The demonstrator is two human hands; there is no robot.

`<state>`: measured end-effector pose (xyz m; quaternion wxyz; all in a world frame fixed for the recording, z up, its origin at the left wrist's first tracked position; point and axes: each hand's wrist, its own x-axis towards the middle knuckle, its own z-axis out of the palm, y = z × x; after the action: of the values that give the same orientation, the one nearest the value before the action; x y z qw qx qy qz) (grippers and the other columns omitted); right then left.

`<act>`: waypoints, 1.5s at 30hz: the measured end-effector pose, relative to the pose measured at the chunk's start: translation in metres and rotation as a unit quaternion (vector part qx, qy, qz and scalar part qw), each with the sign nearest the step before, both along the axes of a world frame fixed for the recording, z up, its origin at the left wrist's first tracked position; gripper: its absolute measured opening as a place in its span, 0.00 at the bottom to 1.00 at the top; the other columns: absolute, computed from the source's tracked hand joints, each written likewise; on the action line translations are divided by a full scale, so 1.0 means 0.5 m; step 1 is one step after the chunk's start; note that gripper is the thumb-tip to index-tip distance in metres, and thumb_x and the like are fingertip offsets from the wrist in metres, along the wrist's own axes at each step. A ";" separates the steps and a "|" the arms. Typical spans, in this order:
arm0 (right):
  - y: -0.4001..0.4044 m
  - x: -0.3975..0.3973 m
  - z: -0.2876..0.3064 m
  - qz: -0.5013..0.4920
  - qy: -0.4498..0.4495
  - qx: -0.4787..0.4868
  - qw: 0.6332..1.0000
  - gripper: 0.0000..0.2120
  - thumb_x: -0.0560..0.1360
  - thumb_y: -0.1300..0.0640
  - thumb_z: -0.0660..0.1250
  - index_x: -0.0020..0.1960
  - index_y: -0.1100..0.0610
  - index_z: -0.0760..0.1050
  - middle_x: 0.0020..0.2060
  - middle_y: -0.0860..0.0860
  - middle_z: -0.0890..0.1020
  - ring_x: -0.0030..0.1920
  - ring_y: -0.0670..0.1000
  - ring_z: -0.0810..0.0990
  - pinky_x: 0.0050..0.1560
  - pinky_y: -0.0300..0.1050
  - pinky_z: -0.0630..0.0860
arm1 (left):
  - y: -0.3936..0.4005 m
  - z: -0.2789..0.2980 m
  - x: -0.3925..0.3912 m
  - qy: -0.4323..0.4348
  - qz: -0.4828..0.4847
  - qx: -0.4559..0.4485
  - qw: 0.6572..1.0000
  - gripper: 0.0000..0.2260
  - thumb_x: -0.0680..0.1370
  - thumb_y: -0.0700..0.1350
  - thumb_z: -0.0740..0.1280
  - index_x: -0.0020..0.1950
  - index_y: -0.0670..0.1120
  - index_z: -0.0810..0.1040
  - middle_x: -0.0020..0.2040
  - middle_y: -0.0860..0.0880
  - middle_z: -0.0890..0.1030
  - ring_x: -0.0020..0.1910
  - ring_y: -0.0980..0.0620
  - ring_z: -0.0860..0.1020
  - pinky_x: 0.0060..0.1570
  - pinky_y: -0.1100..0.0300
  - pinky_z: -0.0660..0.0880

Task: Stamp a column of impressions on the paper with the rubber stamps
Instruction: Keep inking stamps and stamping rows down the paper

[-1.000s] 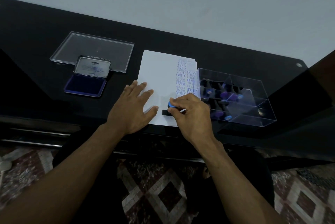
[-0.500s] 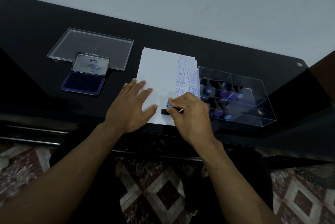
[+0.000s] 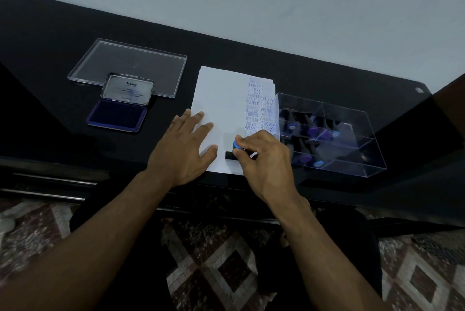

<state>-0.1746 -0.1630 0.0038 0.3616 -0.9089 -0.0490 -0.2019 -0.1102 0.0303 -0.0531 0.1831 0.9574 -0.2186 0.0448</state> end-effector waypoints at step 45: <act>-0.002 0.007 0.004 0.007 0.004 -0.037 0.999 0.04 0.71 0.64 0.75 0.46 0.60 0.85 0.39 0.51 0.82 0.36 0.46 0.80 0.41 0.32 0.74 | 0.001 0.001 -0.002 0.000 -0.005 -0.003 1.000 0.32 0.80 0.64 0.50 0.77 0.48 0.68 0.80 0.44 0.61 0.81 0.43 0.53 0.79 0.44 0.52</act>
<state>-0.1710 -0.1638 0.0060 0.3290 -0.9222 -0.0617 -0.1938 -0.1112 0.0307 -0.0528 0.1863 0.9557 -0.2232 0.0449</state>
